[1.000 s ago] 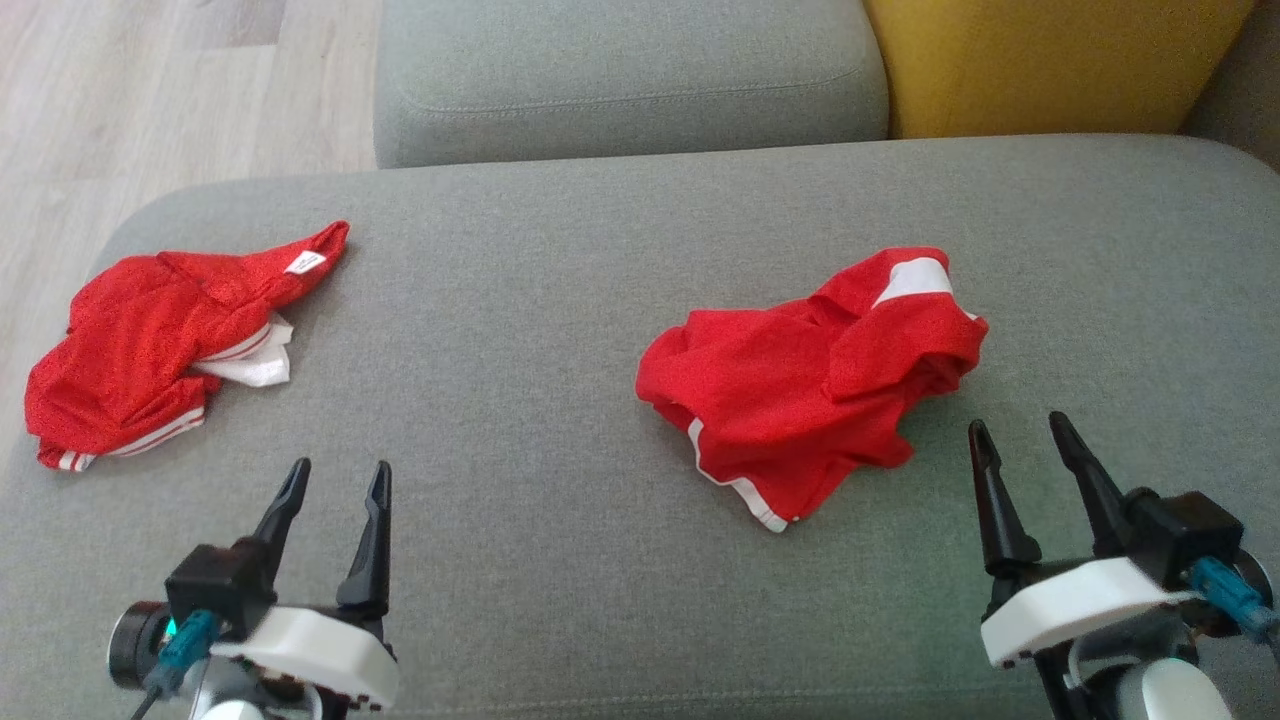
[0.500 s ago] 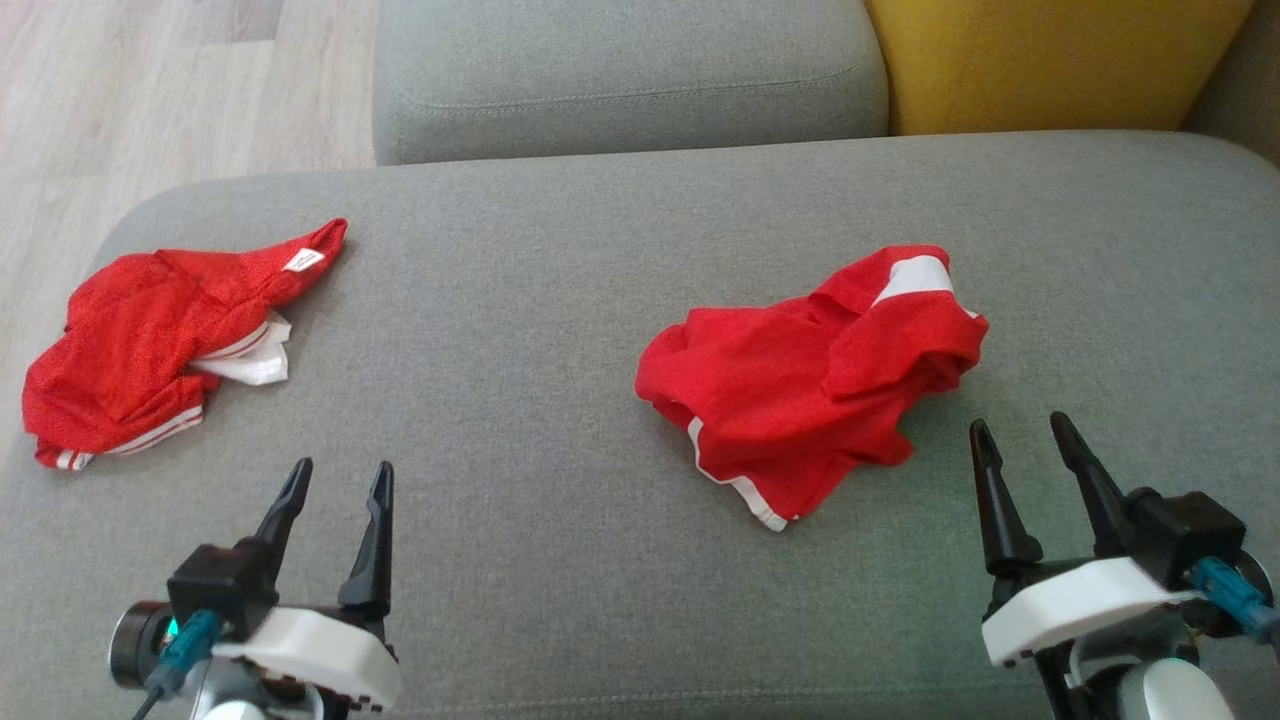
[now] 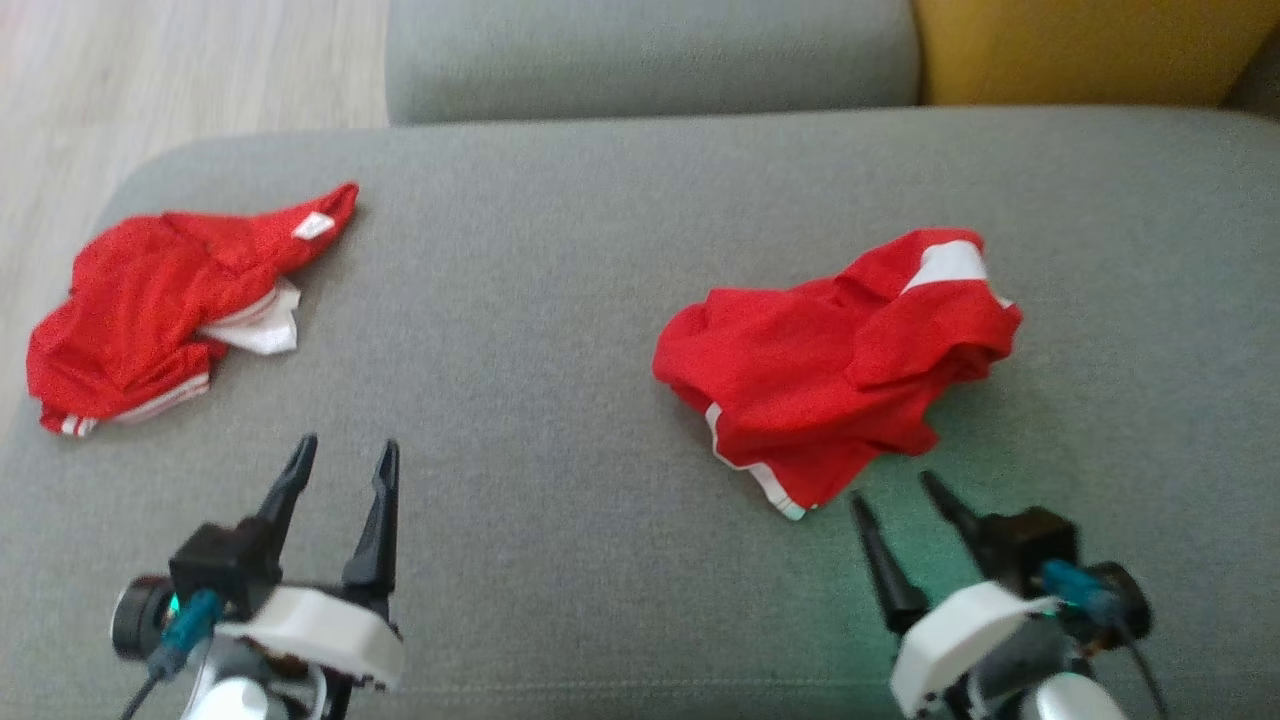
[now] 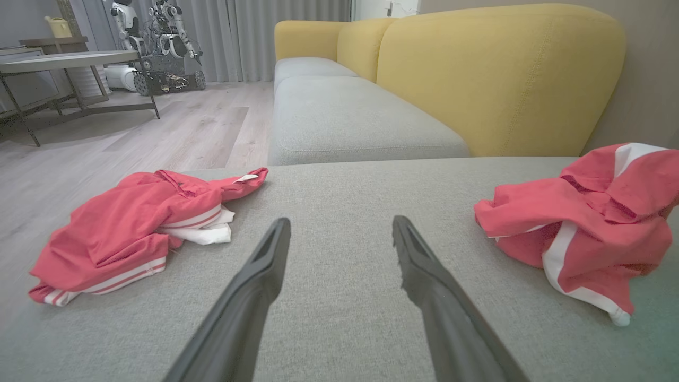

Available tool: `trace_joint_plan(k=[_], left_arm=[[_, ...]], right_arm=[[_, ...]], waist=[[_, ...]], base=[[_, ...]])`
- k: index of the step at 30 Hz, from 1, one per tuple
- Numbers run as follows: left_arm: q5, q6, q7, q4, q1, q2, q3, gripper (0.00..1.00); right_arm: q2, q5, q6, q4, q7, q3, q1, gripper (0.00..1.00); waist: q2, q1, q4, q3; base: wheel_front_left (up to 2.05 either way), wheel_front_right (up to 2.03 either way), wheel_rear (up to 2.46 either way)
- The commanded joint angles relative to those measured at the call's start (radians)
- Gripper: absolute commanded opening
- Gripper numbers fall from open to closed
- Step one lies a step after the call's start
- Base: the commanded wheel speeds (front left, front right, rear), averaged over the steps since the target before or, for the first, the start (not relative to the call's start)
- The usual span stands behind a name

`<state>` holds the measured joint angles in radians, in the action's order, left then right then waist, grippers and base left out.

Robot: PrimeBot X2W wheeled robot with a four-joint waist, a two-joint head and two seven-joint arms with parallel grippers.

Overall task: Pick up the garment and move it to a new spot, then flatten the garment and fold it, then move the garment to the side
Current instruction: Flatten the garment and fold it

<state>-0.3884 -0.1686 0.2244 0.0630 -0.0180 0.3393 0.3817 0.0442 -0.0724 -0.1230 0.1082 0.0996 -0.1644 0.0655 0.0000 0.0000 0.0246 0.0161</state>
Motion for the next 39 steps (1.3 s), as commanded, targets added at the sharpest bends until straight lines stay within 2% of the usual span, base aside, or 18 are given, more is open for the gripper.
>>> trace_joint_plan(k=[1, 5, 13, 14, 15, 16, 19, 22, 27, 34, 39], left_arm=[[0.009, -0.007, 0.005, -0.039, 0.079, 0.022, -0.037, 1.00], [0.009, 0.003, 0.013, -0.037, 0.110, 0.011, -0.032, 1.00], [0.022, 0.016, 0.030, -0.010, 0.157, -0.007, -0.033, 1.00], [0.023, 0.018, 0.031, -0.007, 0.160, -0.009, -0.035, 1.00], [0.024, 0.018, 0.032, -0.004, 0.163, -0.011, -0.036, 1.00], [0.025, 0.019, 0.033, -0.002, 0.165, -0.012, -0.038, 1.00], [0.028, 0.019, 0.035, 0.003, 0.167, -0.014, -0.048, 1.00], [0.028, 0.018, 0.036, 0.006, 0.162, -0.014, -0.060, 1.00], [0.027, 0.021, 0.037, 0.012, 0.153, -0.017, -0.072, 1.00], [0.031, 0.025, 0.037, 0.013, 0.150, -0.022, -0.074, 1.00], [0.033, 0.026, 0.037, 0.012, 0.148, -0.022, -0.077, 1.00]], right_arm=[[0.006, 0.006, -0.008, -0.010, 0.002, -0.041, -0.071, 1.00], [0.006, 0.018, -0.008, 0.083, -0.006, -0.091, -0.118, 1.00], [0.006, 0.055, -0.008, 0.280, -0.025, -0.126, -0.212, 1.00], [0.006, 0.056, -0.008, 0.298, -0.025, -0.126, -0.220, 0.49], [0.006, 0.055, -0.008, 0.313, -0.028, -0.127, -0.225, 0.18], [0.006, 0.054, -0.008, 0.323, -0.031, -0.128, -0.230, 0.00], [0.006, 0.037, -0.008, 0.326, -0.051, -0.142, -0.240, 0.00], [0.006, 0.015, -0.008, 0.279, -0.082, -0.173, -0.248, 0.00], [0.006, -0.027, -0.008, 0.112, -0.108, -0.248, -0.257, 0.00], [0.006, -0.061, -0.008, -0.126, -0.080, -0.349, -0.325, 0.00], [0.006, -0.082, -0.008, -0.228, -0.075, -0.355, -0.390, 0.00]], waist=[[0.0000, 0.0000, 0.017, 0.031], [0.0000, 0.0000, 0.044, 0.077], [0.0000, 0.0000, 0.077, 0.133], [0.0000, 0.0000, 0.079, 0.136], [0.0000, 0.0000, 0.080, 0.138], [0.0000, 0.0000, 0.080, 0.139], [0.0000, 0.0000, 0.074, 0.141], [0.0000, 0.0000, 0.058, 0.136], [0.0000, 0.0000, 0.028, 0.119], [0.0000, 0.0000, -0.001, 0.102], [0.0000, 0.0000, -0.012, 0.100]], base=[[0.00, 0.00, 0.00], [0.00, 0.00, 0.00], [0.00, 0.00, 0.00], [0.00, 0.00, 0.00], [0.00, 0.00, 0.00], [0.00, 0.00, 0.00], [0.00, 0.00, 0.00], [0.00, 0.00, 0.00], [0.00, 0.00, 0.00], [0.00, 0.00, 0.00], [0.00, 0.00, 0.00]])
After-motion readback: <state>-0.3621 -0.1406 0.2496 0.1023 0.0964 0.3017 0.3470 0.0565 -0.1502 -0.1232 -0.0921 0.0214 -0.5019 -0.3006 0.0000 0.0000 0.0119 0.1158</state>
